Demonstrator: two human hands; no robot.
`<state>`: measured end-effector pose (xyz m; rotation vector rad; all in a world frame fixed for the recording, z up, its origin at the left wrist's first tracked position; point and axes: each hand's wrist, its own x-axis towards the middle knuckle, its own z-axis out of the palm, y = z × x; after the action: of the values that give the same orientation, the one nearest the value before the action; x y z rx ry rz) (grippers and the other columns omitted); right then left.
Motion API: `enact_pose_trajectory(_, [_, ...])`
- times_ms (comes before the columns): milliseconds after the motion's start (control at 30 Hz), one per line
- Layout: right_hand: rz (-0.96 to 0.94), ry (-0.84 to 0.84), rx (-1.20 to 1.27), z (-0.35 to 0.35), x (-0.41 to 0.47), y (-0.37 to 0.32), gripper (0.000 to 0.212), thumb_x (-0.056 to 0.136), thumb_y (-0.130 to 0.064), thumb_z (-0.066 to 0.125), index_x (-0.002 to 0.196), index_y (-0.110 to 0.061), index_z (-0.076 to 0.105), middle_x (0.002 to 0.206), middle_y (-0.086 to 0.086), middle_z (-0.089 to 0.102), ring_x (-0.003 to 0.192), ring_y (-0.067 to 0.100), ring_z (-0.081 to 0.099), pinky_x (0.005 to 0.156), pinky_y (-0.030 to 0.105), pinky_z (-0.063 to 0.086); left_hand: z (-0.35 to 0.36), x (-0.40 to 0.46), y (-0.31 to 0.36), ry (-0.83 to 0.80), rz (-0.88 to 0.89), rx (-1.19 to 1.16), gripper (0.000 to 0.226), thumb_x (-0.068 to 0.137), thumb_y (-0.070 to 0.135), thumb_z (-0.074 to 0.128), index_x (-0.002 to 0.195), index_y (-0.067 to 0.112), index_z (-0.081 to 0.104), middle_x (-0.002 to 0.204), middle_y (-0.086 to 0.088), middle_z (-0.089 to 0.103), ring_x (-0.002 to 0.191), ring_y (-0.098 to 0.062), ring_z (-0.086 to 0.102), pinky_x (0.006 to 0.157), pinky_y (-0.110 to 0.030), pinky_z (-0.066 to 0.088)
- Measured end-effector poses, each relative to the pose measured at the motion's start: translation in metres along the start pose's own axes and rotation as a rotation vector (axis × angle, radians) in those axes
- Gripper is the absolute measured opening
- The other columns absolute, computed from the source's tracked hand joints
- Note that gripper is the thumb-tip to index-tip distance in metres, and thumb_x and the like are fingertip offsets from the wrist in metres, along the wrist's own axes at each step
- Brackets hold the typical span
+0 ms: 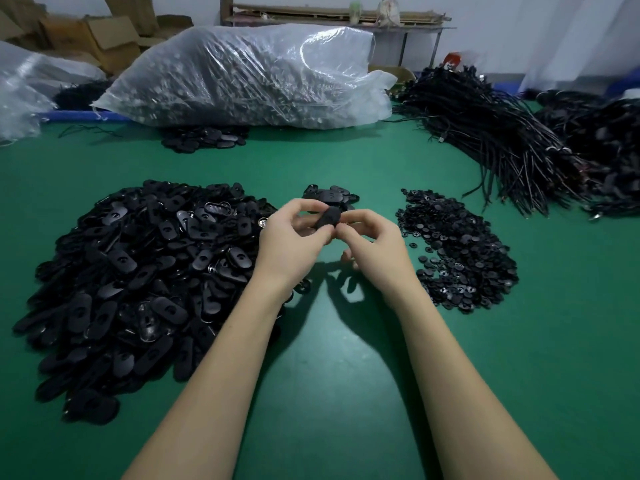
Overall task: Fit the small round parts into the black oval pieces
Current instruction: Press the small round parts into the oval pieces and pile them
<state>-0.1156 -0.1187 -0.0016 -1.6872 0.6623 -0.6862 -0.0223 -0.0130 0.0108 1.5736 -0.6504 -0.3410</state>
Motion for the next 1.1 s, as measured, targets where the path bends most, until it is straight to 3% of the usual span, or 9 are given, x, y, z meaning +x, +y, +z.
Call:
enact_pose_trajectory(200, [0.071,0.022,0.138,-0.017,-0.004,0.005,0.008,0.097,-0.022,0.069,0.103,-0.023,0.073,0.081,-0.004,0.076,0.058,0.008,0.063,0.052,0.021,0.046,0.013,-0.005,-0.002,-0.095,-0.056,-0.088,0.030,0.084,0.003,0.076,0.094,0.032,0.076,0.093,0.003,0.078,0.088,-0.013,0.075,0.082,-0.025,0.058])
enact_pose_trajectory(400, [0.032,0.045,0.070,-0.032,-0.002,0.008,0.010,0.094,-0.018,0.073,0.102,-0.018,0.080,0.080,-0.004,0.078,0.051,0.003,0.057,0.051,0.014,0.043,0.026,-0.008,-0.011,-0.072,-0.208,-0.238,0.014,0.092,0.008,0.070,0.097,0.020,0.074,0.085,0.002,0.079,0.081,-0.007,0.073,0.068,-0.015,0.053])
enact_pose_trajectory(500, [-0.001,0.068,-0.074,-0.038,0.001,0.007,0.007,0.093,-0.025,0.073,0.097,-0.025,0.079,0.082,-0.006,0.078,0.058,0.004,0.063,0.061,0.021,0.050,0.028,-0.010,-0.014,-0.089,-0.224,-0.283,0.020,0.091,0.003,0.071,0.109,0.012,0.071,0.091,-0.005,0.078,0.081,-0.012,0.075,0.069,-0.018,0.055])
enact_pose_trajectory(600, [-0.033,0.179,-0.353,-0.045,0.005,0.007,0.013,0.095,-0.033,0.066,0.095,-0.026,0.078,0.089,-0.013,0.075,0.082,0.008,0.068,0.082,0.033,0.056,0.031,-0.010,-0.016,-0.043,-0.184,-0.195,0.020,0.089,0.002,0.072,0.103,0.018,0.071,0.096,-0.009,0.076,0.082,-0.019,0.076,0.073,-0.027,0.059])
enact_pose_trajectory(667, [-0.049,0.249,-0.599,-0.050,0.005,0.006,0.017,0.096,-0.034,0.061,0.103,-0.030,0.076,0.101,-0.017,0.072,0.095,0.014,0.066,0.081,0.033,0.052,0.030,-0.009,-0.018,0.035,-0.125,-0.078,0.018,0.089,0.007,0.072,0.095,0.024,0.071,0.095,-0.004,0.075,0.083,-0.019,0.075,0.070,-0.029,0.060])
enact_pose_trajectory(767, [-0.031,0.265,-0.875,-0.058,0.008,0.012,0.030,0.098,-0.031,0.056,0.124,-0.028,0.070,0.132,-0.003,0.063,0.124,0.026,0.048,0.090,0.038,0.045,0.025,-0.009,-0.020,0.155,-0.064,0.055,0.014,0.087,0.015,0.072,0.089,0.029,0.069,0.086,0.009,0.073,0.080,-0.008,0.070,0.066,-0.019,0.054])
enact_pose_trajectory(867, [0.062,0.276,-1.018,-0.066,0.009,0.018,0.040,0.099,-0.025,0.055,0.138,-0.025,0.062,0.143,0.005,0.055,0.131,0.031,0.042,0.101,0.042,0.039,0.025,-0.008,-0.017,0.169,-0.079,-0.022,0.013,0.087,0.014,0.071,0.090,0.026,0.067,0.087,0.005,0.072,0.081,-0.012,0.069,0.065,-0.018,0.054])
enact_pose_trajectory(933, [0.083,0.308,-0.991,-0.068,0.010,0.022,0.038,0.098,-0.020,0.056,0.135,-0.022,0.065,0.140,0.008,0.056,0.129,0.032,0.043,0.100,0.043,0.041,0.030,-0.009,-0.013,0.107,-0.098,-0.133,0.017,0.089,0.009,0.070,0.095,0.025,0.066,0.091,-0.001,0.073,0.077,-0.015,0.072,0.073,-0.026,0.059])
enact_pose_trajectory(1100, [0.057,0.419,-0.794,-0.069,0.010,0.026,0.031,0.093,-0.009,0.057,0.114,-0.021,0.077,0.118,0.005,0.072,0.117,0.031,0.059,0.093,0.043,0.053,0.041,-0.015,-0.014,0.017,-0.135,-0.250,0.023,0.091,0.008,0.071,0.105,0.026,0.069,0.096,-0.008,0.074,0.074,-0.015,0.075,0.079,-0.025,0.060])
